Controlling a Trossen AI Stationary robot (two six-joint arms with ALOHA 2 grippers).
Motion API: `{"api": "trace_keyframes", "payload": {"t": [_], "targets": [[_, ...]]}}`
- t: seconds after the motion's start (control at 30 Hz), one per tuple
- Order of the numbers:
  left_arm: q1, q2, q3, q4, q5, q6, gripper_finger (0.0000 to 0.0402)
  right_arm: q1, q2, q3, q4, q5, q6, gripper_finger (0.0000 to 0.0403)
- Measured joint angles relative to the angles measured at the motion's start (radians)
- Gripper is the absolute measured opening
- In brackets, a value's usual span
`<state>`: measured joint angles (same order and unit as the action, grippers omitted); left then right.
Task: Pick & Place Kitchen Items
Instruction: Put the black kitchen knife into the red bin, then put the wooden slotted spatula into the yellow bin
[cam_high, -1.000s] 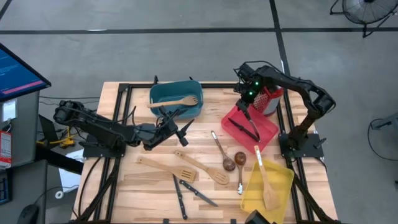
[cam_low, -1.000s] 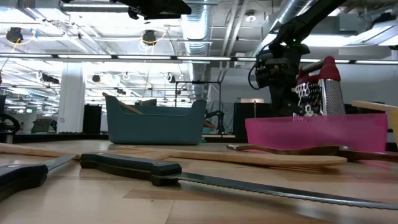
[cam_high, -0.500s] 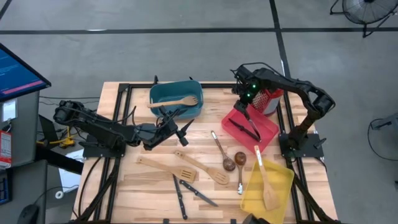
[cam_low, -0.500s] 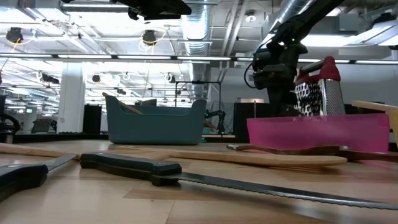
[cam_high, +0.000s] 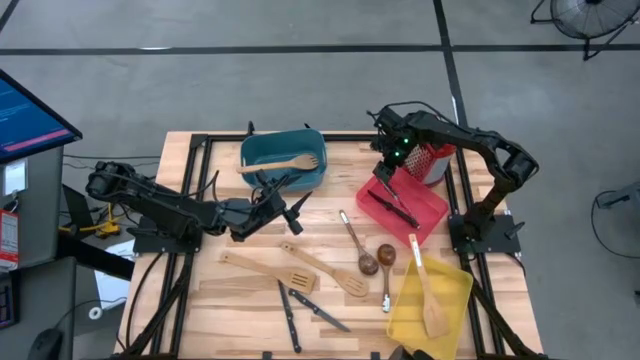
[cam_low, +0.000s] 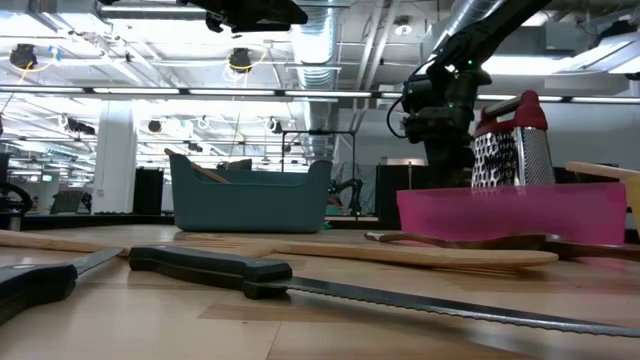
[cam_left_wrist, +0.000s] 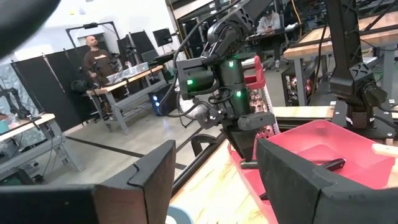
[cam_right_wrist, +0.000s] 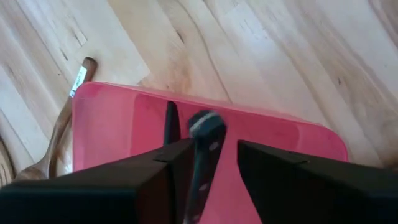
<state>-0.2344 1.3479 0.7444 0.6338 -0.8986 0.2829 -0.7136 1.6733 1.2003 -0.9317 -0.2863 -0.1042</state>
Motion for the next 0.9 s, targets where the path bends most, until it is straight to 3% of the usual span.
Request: {"api": "trace_keyframes", "payload": {"t": [0.17,0.37,0.7,0.9], "targets": [[0.0,0.0,0.0,-0.015,0.0,0.0,0.0204,0.0,0.0,0.01,-0.018,0.002,0.002,0.0178],[0.0,0.0,0.0,-0.09,0.046,-0.009,0.0204,0.01,-0.013,0.113,-0.135,-0.001,0.027,0.021],[0.0,0.0,0.0,-0.452,0.484,-0.135,0.0204,0.144,-0.241,0.244,-0.149,-0.003,0.084,0.0213],[-0.006,0.0,0.0,-0.633,0.605,-0.238,0.0204,0.313,-0.398,0.245,-0.086,0.01,0.169,0.0212]]}}
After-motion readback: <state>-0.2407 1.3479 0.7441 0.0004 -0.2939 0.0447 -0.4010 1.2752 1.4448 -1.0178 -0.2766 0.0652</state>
